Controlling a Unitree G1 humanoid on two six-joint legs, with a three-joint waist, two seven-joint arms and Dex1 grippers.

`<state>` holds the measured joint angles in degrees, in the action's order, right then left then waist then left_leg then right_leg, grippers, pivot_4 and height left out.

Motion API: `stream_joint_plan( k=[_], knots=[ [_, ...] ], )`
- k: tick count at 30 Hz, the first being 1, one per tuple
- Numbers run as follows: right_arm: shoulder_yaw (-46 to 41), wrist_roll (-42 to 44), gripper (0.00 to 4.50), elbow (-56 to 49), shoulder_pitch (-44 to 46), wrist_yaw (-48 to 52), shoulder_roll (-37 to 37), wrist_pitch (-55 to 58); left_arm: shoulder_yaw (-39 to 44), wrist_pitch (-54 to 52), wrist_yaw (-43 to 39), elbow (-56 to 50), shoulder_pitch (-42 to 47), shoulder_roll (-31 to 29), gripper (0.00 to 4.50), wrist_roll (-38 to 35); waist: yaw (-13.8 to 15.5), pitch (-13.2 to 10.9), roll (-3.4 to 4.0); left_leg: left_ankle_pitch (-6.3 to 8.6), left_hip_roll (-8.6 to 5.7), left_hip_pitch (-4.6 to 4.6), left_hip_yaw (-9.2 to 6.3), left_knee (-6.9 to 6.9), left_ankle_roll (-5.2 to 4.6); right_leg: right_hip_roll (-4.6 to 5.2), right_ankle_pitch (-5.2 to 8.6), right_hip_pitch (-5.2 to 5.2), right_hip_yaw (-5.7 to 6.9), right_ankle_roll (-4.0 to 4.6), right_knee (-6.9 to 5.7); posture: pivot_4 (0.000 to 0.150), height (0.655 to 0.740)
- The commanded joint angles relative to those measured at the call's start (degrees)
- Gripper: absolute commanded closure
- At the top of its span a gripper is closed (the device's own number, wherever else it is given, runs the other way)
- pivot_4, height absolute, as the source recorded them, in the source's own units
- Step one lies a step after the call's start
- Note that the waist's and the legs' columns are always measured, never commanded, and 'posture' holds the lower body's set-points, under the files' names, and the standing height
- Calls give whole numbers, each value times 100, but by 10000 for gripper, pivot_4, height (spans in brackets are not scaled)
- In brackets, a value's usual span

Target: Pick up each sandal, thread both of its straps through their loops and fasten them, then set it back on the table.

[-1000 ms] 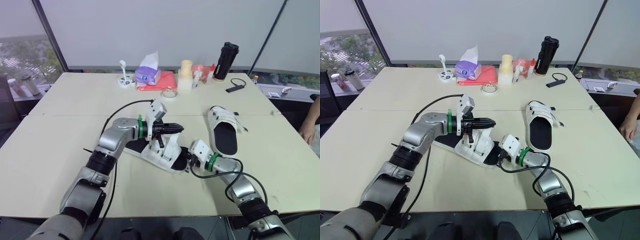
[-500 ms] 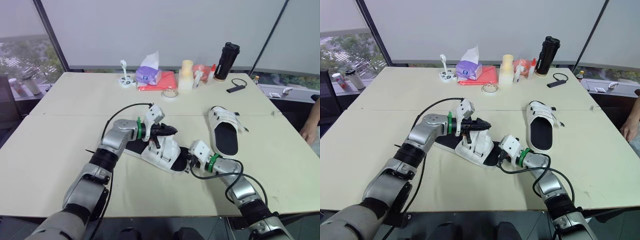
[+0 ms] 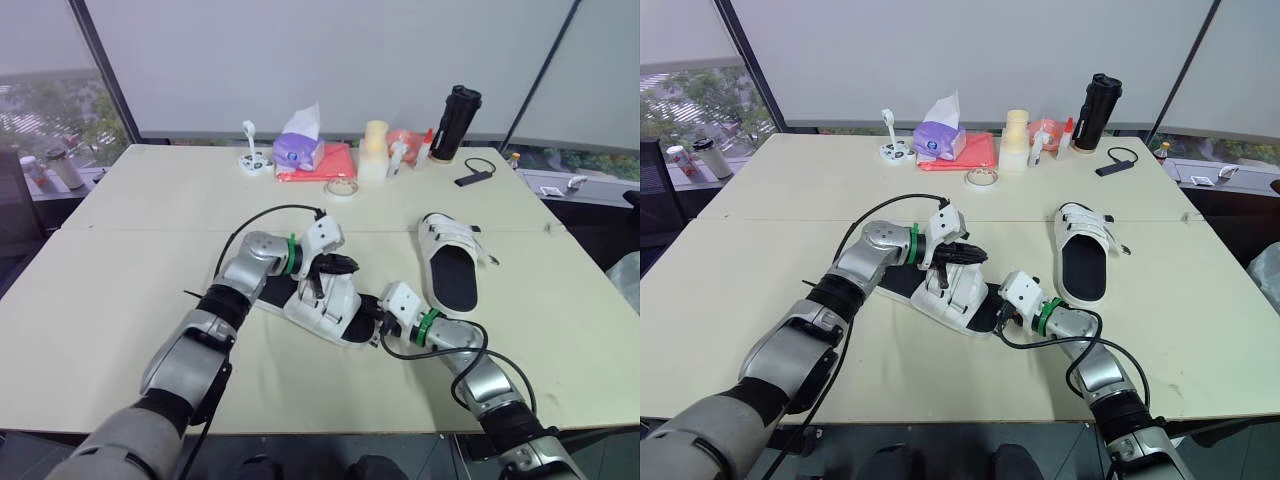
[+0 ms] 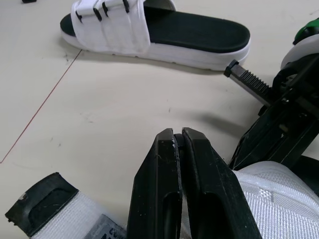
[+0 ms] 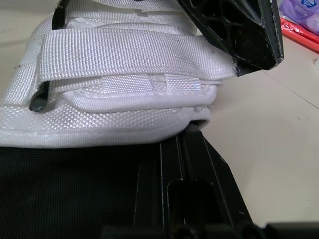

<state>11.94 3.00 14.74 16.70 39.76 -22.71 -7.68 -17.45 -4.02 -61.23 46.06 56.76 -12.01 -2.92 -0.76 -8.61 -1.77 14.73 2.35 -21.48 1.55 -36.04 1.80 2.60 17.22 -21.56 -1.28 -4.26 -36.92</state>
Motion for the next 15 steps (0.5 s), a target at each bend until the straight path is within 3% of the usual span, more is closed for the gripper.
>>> stream_joint_plan(
  k=[1,4,5,9,13,14,15],
  knots=[
    [226,-281,45000,357,-353,54,-42,431,-123,-177,144,301,2,-80,44747,381,0,2,-2,0,0,0,0,0,0,0,0,0,0,0,0,1500,7400],
    [229,-282,45000,387,-332,46,-28,425,-190,-196,144,317,-9,-93,44747,486,0,8,-7,0,0,1,-1,0,0,0,0,2,1,0,1,1500,7400],
    [231,-288,45000,397,-325,42,-26,422,-183,-197,139,312,-13,-90,41614,489,0,10,-9,0,0,2,-1,1,0,0,0,3,1,0,2,1500,7400],
    [228,-287,45000,376,-329,46,-34,431,-107,-312,103,225,-13,-82,25187,437,-3,11,-9,1,1,2,-2,3,0,1,0,3,2,0,3,1500,7400],
    [230,-286,45000,380,-328,51,-32,440,6,-321,128,158,15,-81,3585,388,-4,10,-10,1,1,0,-3,5,-1,2,0,1,2,0,4,1500,7400],
    [231,-286,45000,381,-328,52,-32,443,35,-299,143,137,22,-86,502,383,-4,10,-10,1,1,-1,-3,5,-1,2,0,0,2,-1,4,1500,7400],
    [229,-284,45000,367,-338,54,-38,448,84,-308,176,88,33,-95,502,360,-4,10,-10,1,1,-1,-3,6,-1,2,0,-1,3,-1,4,1500,7400]
  ],
)
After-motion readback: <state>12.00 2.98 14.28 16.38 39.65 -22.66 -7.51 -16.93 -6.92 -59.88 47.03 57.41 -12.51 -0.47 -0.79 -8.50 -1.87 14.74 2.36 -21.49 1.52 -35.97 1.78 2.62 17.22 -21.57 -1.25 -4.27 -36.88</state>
